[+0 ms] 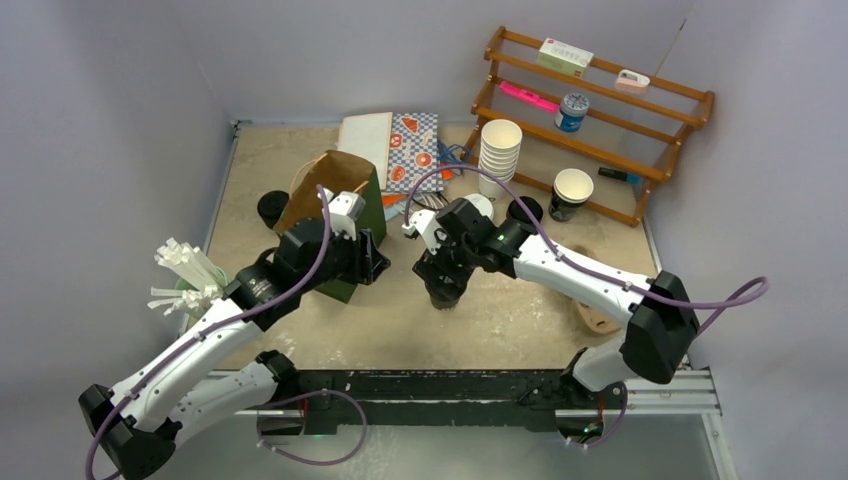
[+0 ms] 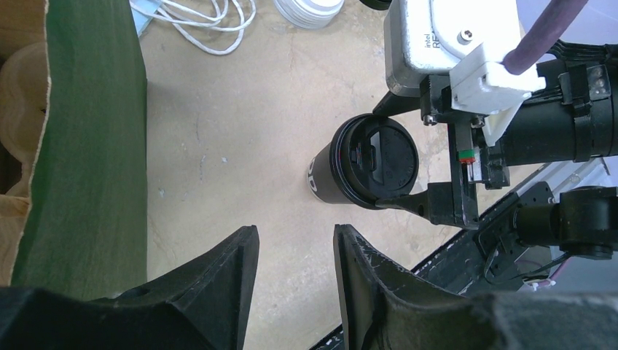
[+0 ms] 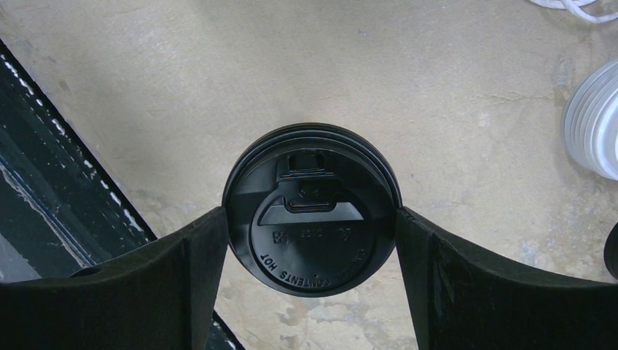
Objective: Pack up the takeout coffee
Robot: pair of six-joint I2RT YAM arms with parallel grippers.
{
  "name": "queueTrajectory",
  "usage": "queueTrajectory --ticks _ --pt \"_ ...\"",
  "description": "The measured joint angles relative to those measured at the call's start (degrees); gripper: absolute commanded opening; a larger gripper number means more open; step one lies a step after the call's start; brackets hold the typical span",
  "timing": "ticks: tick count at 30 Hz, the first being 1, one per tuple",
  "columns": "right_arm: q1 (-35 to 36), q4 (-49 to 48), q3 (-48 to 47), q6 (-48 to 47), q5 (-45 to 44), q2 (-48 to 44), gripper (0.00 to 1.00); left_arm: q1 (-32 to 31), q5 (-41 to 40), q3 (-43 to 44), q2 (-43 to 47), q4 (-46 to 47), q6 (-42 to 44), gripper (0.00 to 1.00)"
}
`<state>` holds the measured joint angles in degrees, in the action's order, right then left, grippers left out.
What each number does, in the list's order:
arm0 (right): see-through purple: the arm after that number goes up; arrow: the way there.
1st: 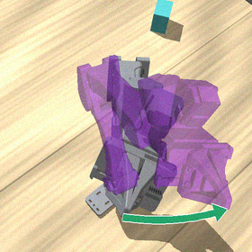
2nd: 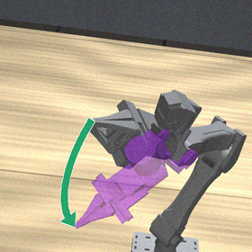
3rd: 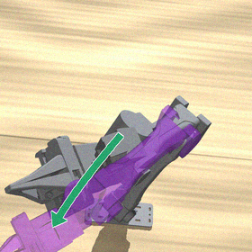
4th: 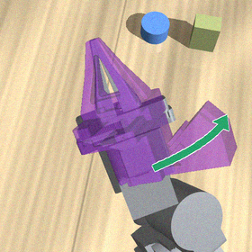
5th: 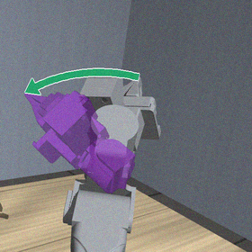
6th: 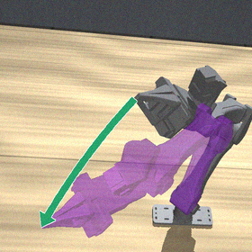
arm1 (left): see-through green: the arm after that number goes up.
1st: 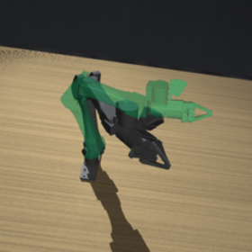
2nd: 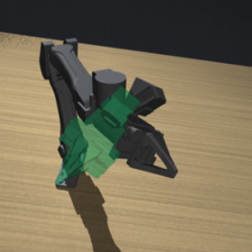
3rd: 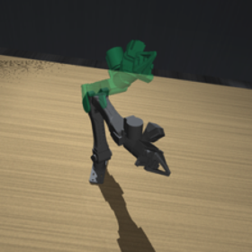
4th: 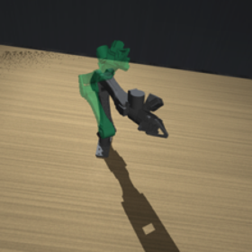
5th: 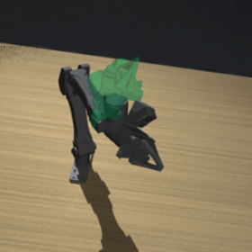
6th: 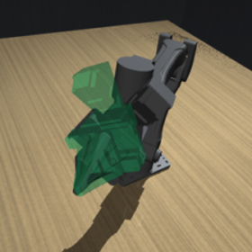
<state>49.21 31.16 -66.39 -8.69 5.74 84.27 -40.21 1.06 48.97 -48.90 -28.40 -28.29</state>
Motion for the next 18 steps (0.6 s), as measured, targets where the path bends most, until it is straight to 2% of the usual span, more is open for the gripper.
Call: queueTrajectory --ticks 5,10,18 --pt "0.00 0.00 0.00 0.31 -0.07 0.00 0.90 0.00 0.02 0.00 -0.13 0.00 0.00 0.45" --pt "0.00 -0.11 0.02 0.42 -0.09 0.11 0.81 0.00 0.07 0.00 -0.26 0.00 0.00 0.45" --pt "0.00 -0.13 0.02 0.74 -0.13 0.09 0.80 0.00 0.04 0.00 -0.26 -0.02 0.00 0.45"
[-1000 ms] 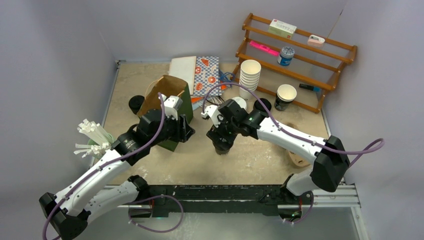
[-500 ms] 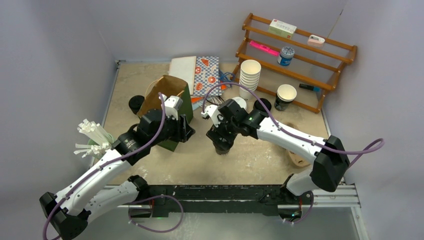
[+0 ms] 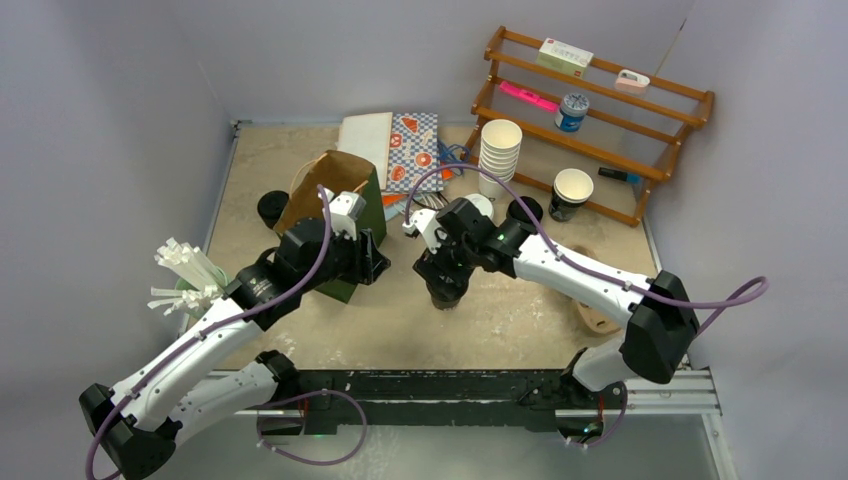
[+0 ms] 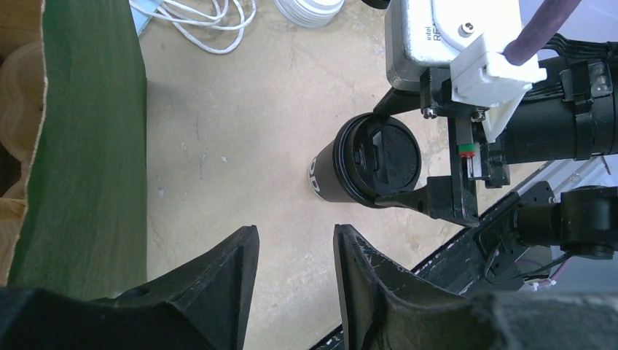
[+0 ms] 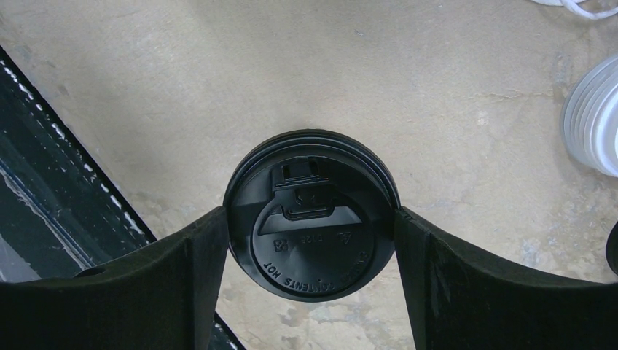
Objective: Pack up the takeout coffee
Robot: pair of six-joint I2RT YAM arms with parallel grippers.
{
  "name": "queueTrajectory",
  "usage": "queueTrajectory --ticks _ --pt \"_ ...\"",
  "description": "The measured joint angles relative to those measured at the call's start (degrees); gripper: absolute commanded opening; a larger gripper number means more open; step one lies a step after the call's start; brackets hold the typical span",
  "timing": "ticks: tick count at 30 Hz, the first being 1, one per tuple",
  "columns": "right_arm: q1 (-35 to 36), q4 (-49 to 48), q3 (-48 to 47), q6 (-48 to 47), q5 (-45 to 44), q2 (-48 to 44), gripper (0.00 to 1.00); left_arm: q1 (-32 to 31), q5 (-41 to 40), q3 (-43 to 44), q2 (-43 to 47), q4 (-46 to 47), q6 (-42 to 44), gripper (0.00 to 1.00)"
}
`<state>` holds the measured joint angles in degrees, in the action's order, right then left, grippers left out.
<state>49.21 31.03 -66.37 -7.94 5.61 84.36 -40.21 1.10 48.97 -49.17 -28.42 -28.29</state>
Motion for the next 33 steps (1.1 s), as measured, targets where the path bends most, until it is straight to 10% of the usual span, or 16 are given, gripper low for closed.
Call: queueTrajectory --ticks 33 --pt "6.36 -4.52 7.87 17.64 -13.31 -8.37 0.81 0.00 0.17 0.00 0.04 0.07 0.00 0.45"
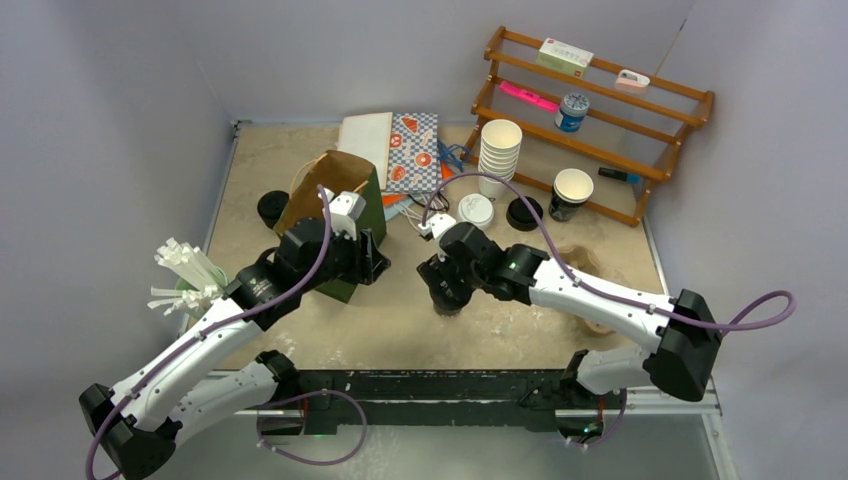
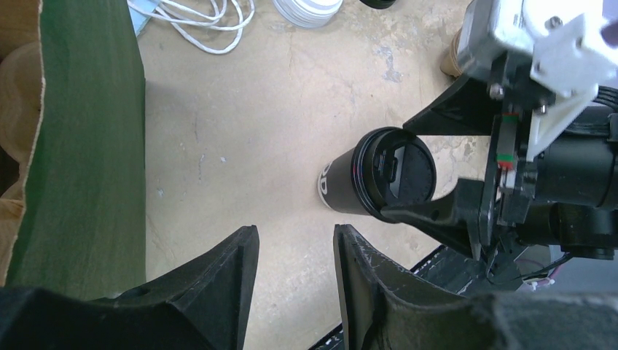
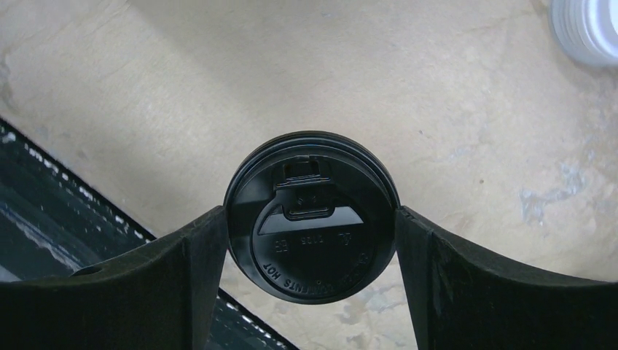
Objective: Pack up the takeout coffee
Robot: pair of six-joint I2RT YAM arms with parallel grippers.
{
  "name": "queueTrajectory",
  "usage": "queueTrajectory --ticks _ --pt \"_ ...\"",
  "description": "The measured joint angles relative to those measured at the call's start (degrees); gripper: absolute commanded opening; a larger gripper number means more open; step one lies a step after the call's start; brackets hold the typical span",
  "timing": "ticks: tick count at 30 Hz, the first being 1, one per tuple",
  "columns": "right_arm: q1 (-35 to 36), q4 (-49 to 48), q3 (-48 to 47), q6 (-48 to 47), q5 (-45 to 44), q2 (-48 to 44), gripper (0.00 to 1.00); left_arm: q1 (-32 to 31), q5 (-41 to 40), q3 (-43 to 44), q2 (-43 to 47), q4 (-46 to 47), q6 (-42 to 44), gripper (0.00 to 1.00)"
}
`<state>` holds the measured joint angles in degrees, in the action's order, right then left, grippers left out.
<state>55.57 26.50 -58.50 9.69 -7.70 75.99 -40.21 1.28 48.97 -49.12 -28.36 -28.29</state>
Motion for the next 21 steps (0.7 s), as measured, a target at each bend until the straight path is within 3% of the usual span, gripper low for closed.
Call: queueTrajectory --ticks 10,21 --pt "0.04 -1.90 0.26 18.05 -12.87 1.99 0.84 0.00 0.39 0.00 -0.22 0.46 -0.02 0.45" --pt "0.02 2.54 -13.27 29.27 -26.25 16.35 0.84 0.00 0.37 0.00 -0.31 0.37 0.00 0.45"
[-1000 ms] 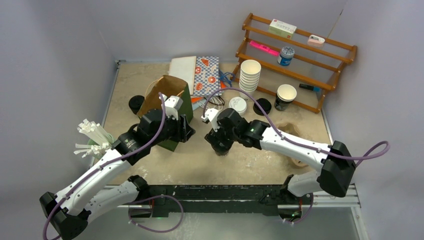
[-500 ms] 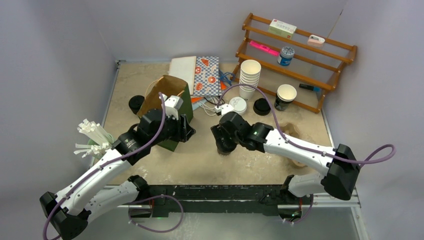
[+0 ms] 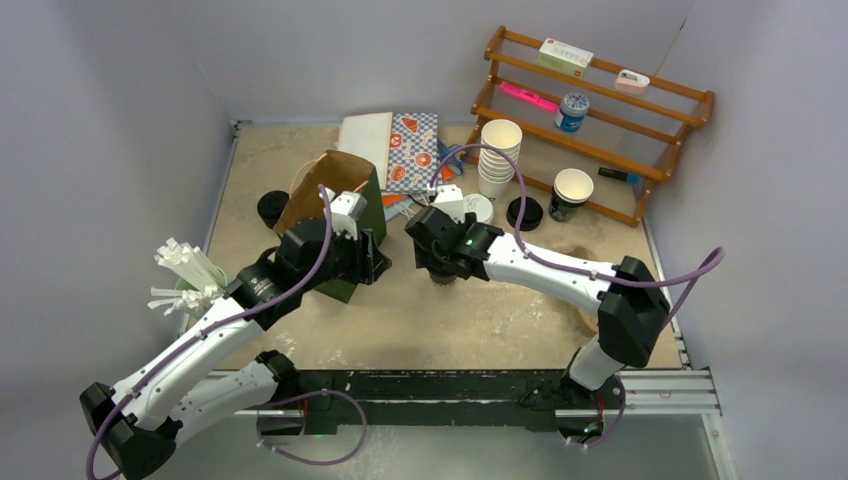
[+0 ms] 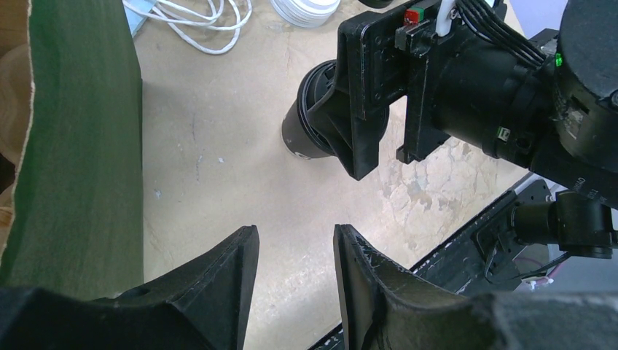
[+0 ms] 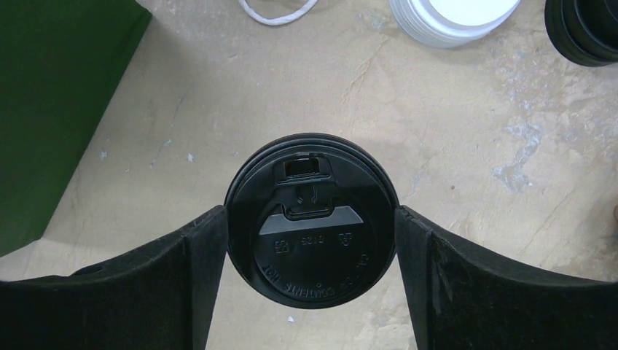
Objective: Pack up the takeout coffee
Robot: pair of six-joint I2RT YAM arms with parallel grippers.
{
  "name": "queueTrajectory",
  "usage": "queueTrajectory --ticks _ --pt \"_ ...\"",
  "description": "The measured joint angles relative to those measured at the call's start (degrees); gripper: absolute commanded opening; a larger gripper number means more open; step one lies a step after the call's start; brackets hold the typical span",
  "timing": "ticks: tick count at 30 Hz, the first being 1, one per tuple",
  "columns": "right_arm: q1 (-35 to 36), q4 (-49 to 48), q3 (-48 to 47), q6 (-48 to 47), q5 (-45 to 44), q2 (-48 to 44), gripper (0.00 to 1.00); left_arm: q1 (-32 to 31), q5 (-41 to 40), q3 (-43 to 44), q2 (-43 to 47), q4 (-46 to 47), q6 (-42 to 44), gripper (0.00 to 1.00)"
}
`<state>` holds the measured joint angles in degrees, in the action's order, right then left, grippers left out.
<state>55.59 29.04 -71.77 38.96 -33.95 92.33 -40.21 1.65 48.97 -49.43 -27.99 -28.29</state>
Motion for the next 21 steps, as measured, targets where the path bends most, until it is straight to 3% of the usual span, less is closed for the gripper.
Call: queueTrajectory --ticks 7,21 --pt "-0.42 1.84 -0.63 0.76 -0.66 0.15 0.98 0.00 0.00 0.00 0.00 0.02 0.00 0.45" --pt "-0.81 3.74 -1.68 -3.52 0.90 -2.38 0.98 0.00 0.02 0.00 -0.44 0.04 -0.02 0.45"
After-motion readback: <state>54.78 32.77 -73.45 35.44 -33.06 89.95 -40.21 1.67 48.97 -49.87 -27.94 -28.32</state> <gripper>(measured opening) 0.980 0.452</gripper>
